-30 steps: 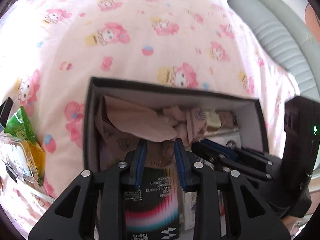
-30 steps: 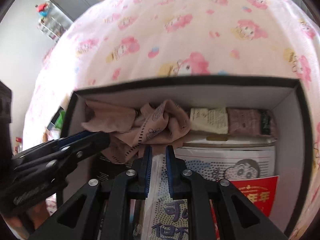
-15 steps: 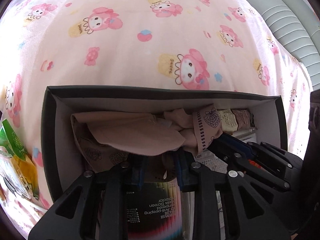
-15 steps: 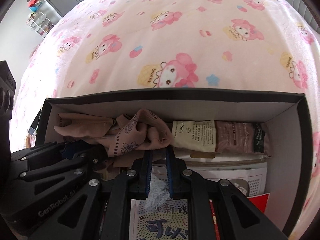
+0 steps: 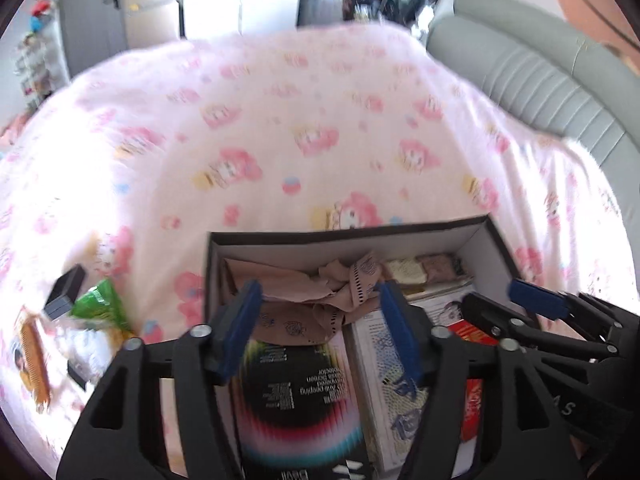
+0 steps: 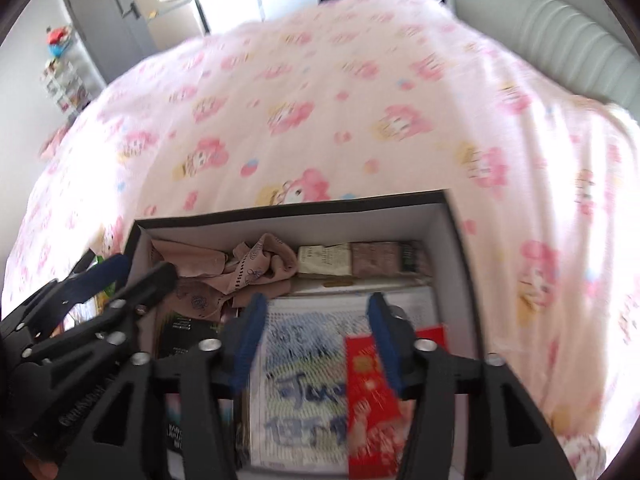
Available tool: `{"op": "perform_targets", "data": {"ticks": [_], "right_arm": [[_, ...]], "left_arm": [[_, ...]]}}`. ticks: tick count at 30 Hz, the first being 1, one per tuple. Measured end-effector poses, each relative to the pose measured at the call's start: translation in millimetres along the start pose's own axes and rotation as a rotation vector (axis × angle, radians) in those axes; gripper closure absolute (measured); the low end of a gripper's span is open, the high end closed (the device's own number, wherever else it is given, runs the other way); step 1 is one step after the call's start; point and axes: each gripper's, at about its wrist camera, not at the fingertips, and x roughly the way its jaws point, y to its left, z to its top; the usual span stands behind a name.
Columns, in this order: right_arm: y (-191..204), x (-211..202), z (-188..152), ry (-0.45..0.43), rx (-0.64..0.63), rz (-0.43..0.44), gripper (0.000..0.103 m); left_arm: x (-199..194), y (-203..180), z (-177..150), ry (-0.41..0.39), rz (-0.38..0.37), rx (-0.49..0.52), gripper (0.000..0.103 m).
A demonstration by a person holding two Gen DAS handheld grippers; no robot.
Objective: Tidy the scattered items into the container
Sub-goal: 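Raise the left gripper out of the box and back toward the comb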
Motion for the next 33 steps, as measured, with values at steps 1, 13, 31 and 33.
{"op": "perform_targets", "data": {"ticks": [1,13,31,33], "right_arm": [[-1,-14,-5,-0.026,-0.002,-0.013,0.047],[2,-120,-61,-0.158,-0.035,0.003,0.046],[133,-114,-78,-0.115,-0.33,0.163,0.046],[168,-100,-74,-0.069,-0.396,0.229,0.046]], "left_arm": [[-13,0,-4,-0.024,0.002,-0.006,0.031],[-134,-23,-46,-0.162,0.098,0.035,0.016],[-177,101,-101,-0.173,0.231,-0.213,0.017],[-177,135,-109,-0.17,0.238,-0.281,0.018]]}}
